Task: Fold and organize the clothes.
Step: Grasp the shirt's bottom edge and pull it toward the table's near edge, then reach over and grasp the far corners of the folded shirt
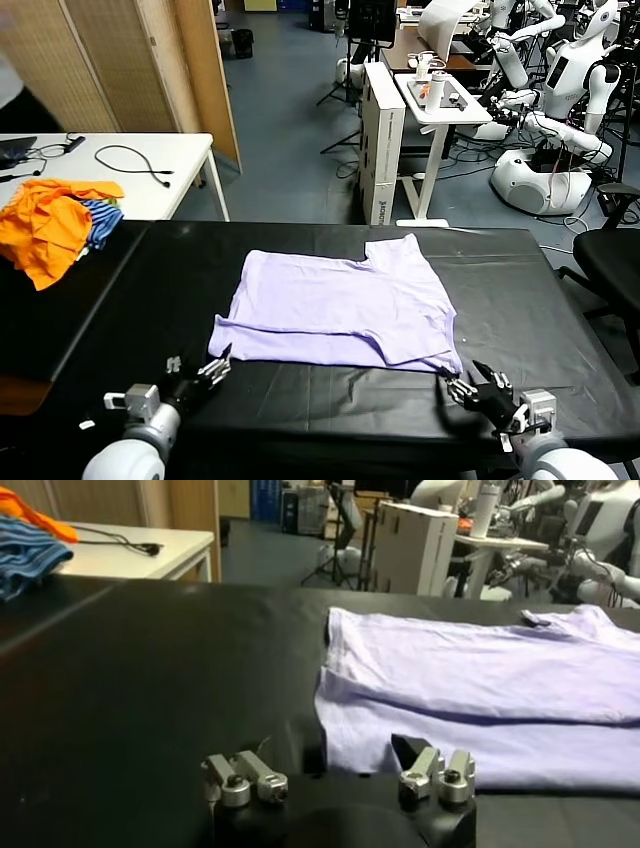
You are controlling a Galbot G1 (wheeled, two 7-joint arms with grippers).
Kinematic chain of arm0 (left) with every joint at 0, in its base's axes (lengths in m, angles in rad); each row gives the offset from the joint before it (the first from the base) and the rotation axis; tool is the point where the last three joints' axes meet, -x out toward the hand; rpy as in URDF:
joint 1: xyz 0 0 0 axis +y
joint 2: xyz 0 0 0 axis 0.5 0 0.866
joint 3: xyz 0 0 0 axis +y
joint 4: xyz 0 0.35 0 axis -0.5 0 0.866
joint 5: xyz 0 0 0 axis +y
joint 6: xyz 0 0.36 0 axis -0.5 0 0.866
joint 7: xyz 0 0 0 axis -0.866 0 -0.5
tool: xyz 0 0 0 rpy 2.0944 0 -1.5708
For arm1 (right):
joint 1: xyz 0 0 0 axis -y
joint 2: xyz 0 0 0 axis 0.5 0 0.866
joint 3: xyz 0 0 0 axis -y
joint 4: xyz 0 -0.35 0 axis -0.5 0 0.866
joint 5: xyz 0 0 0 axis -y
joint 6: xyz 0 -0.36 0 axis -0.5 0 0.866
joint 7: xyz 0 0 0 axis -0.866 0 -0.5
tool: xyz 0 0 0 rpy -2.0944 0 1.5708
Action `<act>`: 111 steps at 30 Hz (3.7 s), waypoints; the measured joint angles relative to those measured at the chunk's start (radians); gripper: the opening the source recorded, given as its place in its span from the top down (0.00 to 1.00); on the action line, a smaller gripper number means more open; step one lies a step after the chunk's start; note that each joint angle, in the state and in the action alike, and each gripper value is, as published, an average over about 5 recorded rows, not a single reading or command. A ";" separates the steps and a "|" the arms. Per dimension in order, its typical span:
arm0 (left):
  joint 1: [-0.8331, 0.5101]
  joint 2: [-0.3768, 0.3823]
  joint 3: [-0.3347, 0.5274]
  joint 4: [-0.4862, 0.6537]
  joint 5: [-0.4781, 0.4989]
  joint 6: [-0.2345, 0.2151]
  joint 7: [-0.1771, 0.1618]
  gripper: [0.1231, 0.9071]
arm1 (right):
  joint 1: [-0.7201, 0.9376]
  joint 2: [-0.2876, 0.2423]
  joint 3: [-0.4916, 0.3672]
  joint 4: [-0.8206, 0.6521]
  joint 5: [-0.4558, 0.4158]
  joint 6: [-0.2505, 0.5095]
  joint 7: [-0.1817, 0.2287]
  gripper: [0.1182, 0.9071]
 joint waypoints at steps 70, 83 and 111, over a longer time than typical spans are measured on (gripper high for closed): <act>-0.233 0.142 -0.075 -0.065 -0.391 0.336 -0.124 0.00 | 0.641 -0.128 -0.231 -0.254 0.246 -0.193 0.111 0.00; -0.615 0.202 0.152 0.295 -0.342 0.362 -0.064 0.00 | 0.865 -0.051 -0.393 -0.511 0.224 -0.190 0.100 0.00; -0.837 0.188 0.320 0.595 -0.310 0.363 0.000 0.00 | 1.035 0.019 -0.536 -0.718 0.155 -0.188 0.053 0.04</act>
